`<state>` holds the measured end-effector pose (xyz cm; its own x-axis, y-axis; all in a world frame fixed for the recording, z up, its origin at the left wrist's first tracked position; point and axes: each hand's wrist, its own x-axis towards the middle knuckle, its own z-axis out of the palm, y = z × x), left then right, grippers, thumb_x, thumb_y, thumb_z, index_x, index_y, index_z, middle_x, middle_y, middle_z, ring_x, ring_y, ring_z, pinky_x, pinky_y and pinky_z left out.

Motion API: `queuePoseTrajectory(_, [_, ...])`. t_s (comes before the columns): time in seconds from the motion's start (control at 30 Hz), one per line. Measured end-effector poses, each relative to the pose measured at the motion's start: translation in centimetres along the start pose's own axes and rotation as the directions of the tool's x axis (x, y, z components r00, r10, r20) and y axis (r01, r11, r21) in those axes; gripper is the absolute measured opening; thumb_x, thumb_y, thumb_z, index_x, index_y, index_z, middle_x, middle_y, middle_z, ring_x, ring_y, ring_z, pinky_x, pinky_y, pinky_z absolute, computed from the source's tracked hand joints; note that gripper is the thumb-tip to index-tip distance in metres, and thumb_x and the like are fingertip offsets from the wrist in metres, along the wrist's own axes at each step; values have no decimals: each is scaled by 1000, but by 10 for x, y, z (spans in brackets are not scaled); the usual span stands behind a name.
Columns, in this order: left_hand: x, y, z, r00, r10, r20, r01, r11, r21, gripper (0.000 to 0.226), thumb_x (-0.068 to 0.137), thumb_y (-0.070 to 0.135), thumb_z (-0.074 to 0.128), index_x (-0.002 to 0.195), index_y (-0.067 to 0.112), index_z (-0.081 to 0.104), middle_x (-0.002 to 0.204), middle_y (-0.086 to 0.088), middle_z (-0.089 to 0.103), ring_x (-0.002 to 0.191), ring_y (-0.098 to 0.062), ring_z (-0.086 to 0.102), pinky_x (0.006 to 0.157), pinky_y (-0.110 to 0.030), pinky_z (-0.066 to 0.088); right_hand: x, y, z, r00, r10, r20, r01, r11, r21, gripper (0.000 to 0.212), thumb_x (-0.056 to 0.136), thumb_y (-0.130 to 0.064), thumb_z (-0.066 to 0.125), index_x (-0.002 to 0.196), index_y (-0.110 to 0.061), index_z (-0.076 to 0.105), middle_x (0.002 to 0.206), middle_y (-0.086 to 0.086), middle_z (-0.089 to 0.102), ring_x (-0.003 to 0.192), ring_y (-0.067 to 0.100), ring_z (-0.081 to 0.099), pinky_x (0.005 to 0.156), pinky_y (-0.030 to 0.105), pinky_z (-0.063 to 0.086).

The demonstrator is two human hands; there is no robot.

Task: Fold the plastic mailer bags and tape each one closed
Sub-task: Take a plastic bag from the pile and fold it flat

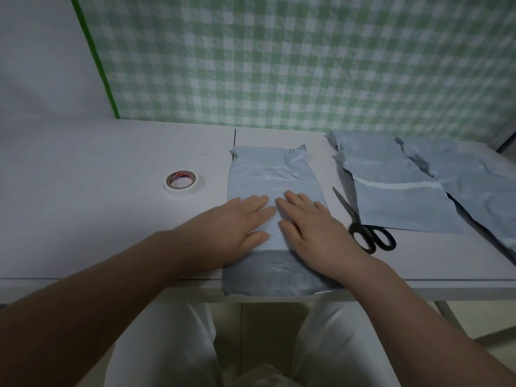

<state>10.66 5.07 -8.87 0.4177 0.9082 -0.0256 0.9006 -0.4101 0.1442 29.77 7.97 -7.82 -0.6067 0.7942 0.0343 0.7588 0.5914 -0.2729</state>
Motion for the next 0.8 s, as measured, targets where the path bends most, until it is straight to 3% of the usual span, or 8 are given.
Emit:
queuePoseTrajectory(0.1, [-16,2,-1,991,91,-96,-104,986,-134,56,93,44,23,141,22,42,150,-1,35,138,-12,33,111,-14,12,-11,2,0,999,-24,-29,26,995,100,45,101,-28,37,146,-27,34,157,-6,22,145,9,13,113,19,3])
queuePoseTrajectory(0.2, [-29,0,4,957,179,-230,-217,964,-154,41,92,30,39,122,16,64,131,-7,58,119,-17,55,103,-22,36,-24,4,4,997,-41,-62,52,984,172,42,98,-32,46,140,-32,43,152,-9,31,143,6,19,117,23,10])
queuePoseTrajectory(0.33, [-42,1,3,941,178,-289,-248,942,-226,42,90,41,48,123,19,63,132,-5,58,121,-12,52,101,-25,40,-40,2,7,994,-91,-65,102,978,182,59,85,-61,39,138,-37,44,151,-14,32,142,2,18,118,29,15])
queuePoseTrajectory(0.43, [-51,-1,6,934,217,-283,-286,930,-230,63,81,61,55,130,22,55,139,-5,51,129,-12,45,104,-25,38,-48,2,8,990,-137,-36,141,975,175,77,74,-75,41,141,-37,39,153,-15,26,144,2,14,118,29,13])
queuePoseTrajectory(0.53, [-57,-4,13,957,224,-181,-254,954,-162,90,71,74,57,141,19,43,149,1,37,138,-8,33,112,-23,29,-55,5,10,982,-187,12,184,976,113,96,63,-83,45,146,-36,31,156,-16,18,145,3,8,118,29,9])
queuePoseTrajectory(0.6, [-59,-3,13,967,221,-131,-234,968,-95,93,71,77,53,143,20,39,152,3,33,139,-7,30,113,-25,28,-58,8,13,978,-210,9,209,975,70,99,62,-80,50,147,-34,30,156,-15,17,145,4,8,117,28,8])
queuePoseTrajectory(0.67, [-60,0,10,963,232,-140,-238,971,-29,80,78,68,53,141,20,42,149,2,38,136,-9,36,110,-25,33,-60,10,15,974,-224,-43,227,972,67,88,67,-68,57,145,-34,36,154,-13,26,145,7,16,116,29,14])
queuePoseTrajectory(0.8, [-63,5,5,948,221,-229,-251,962,-110,52,91,50,42,132,21,54,141,5,49,129,-6,44,105,-21,36,-64,16,11,968,-191,-161,225,946,233,60,73,-43,69,131,-32,56,142,-15,47,138,4,33,114,28,29])
